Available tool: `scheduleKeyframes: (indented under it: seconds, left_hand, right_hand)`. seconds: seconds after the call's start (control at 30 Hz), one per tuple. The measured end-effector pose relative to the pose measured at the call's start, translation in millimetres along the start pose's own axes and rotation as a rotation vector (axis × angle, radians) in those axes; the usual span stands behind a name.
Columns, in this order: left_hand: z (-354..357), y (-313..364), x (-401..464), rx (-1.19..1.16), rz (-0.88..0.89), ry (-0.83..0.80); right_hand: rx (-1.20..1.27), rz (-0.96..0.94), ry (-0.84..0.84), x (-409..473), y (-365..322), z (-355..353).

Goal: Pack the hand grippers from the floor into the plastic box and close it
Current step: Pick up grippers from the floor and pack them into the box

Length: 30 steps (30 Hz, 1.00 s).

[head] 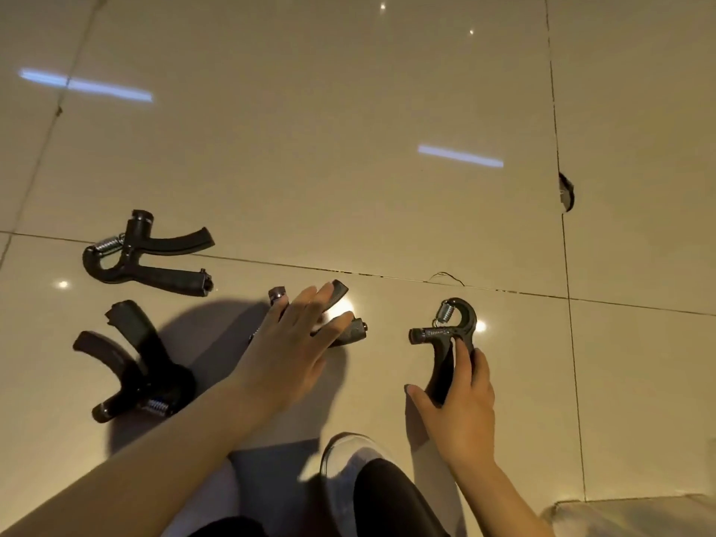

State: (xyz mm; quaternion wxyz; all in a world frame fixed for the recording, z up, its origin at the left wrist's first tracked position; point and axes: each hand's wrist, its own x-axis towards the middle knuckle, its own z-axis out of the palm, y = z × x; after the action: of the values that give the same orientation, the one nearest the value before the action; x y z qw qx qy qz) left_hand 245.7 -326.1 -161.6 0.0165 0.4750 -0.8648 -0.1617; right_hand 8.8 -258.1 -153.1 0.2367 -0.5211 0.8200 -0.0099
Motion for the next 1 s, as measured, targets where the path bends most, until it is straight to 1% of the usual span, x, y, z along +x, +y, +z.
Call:
scheduleKeyframes:
  seconds: [0.07,0.17,0.3,0.43,0.57,0.67,0.73,0.8,0.83,0.9,1.0]
  left_hand:
    - [6.5,-4.4,2.9,0.028,0.007,-0.010]
    - [14.0,-6.0,1.5,0.144,0.042,-0.011]
    - [15.9,-5.5,-6.1,0.159,0.053,0.033]
    - [20.6,-14.8,-23.6,0.183,0.106,-0.008]
    - [16.1,-5.9,-20.0,0.138,0.083,-0.034]
    - [15.5,-2.4,-0.6,0.045,0.122,-0.027]
    - [12.5,-2.8,12.7,0.007,0.129,-0.054]
    - [3.6,-0.5,21.7,-0.042,0.092,-0.087]
    - [-3.8,2.2,23.5,-0.077,0.071,-0.073]
    - [-18.7,7.1,21.1,-0.137,0.038,0.020]
    - [-37.8,10.9,4.4,-0.272,0.018,0.175]
  right_hand:
    - [0.025,0.001,0.035,1.8,-1.3,2.1]
    - [0.056,0.000,0.065,1.2,3.0,5.0]
    - [0.029,-0.023,0.088,-0.9,5.3,7.4]
    - [0.017,-0.019,0.087,0.5,7.4,9.0]
    - [0.002,-0.019,0.071,1.0,7.0,5.2]
    - [0.039,-0.023,0.049,1.7,-2.9,-8.6]
    - [0.094,-0.062,0.077,3.5,-11.7,-25.0]
    - [0.154,-0.120,0.157,8.3,-22.8,-47.4]
    - [0.186,-0.158,0.203,11.3,-29.2,-58.7]
    - [0.242,-0.224,0.266,18.5,-41.9,-76.2]
    - [0.211,-0.333,0.269,26.5,-57.5,-82.3]
